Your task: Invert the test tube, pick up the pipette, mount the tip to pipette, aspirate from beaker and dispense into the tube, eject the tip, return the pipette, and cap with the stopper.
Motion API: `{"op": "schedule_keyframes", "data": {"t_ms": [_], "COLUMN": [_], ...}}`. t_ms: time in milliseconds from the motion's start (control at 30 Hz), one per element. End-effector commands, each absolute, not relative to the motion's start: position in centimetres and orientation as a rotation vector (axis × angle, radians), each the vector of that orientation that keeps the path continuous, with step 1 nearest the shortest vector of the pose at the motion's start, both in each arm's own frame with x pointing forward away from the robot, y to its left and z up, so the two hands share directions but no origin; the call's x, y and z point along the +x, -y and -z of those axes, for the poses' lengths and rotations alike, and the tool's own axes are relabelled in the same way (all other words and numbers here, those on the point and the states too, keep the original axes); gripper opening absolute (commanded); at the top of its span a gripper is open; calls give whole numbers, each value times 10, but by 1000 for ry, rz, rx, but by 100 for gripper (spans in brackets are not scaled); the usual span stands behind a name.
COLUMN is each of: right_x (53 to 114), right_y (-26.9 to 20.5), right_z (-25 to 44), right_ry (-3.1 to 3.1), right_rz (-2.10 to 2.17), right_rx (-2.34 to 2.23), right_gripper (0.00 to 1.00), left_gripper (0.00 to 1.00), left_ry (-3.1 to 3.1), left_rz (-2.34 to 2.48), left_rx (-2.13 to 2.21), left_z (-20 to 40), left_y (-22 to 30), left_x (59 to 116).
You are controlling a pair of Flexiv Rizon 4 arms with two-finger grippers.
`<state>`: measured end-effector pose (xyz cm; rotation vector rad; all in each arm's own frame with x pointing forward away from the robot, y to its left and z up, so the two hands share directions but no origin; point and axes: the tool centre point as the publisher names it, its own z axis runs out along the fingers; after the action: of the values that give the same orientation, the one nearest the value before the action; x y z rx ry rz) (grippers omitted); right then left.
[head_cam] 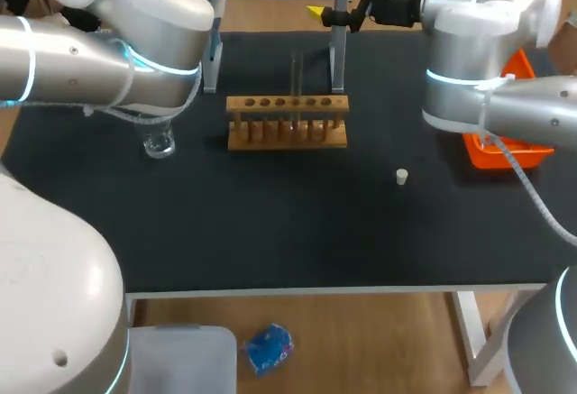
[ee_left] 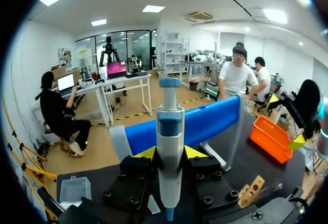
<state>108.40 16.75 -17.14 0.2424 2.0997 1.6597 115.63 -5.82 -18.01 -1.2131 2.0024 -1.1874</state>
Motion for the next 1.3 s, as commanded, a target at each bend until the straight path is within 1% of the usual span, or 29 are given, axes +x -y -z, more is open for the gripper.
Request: {"op": "schedule_keyframes", "data": {"t_ms": [33, 1300], "right_x": [1084, 1084], "right_y": [-167, -167], "right_z": [171, 171], "right_ry": [-2100, -2100], "right_rz": [-1659, -1659], "right_rx": [242, 242], "right_gripper": [100, 100], "left_gripper": [0, 0], "left_ry": [-2048, -2021], "left_rz": [1097, 972], "left_rx": [-1271, -1390], "left_z": [178, 189], "left_y": [64, 55], "left_x": [1164, 1186]}}
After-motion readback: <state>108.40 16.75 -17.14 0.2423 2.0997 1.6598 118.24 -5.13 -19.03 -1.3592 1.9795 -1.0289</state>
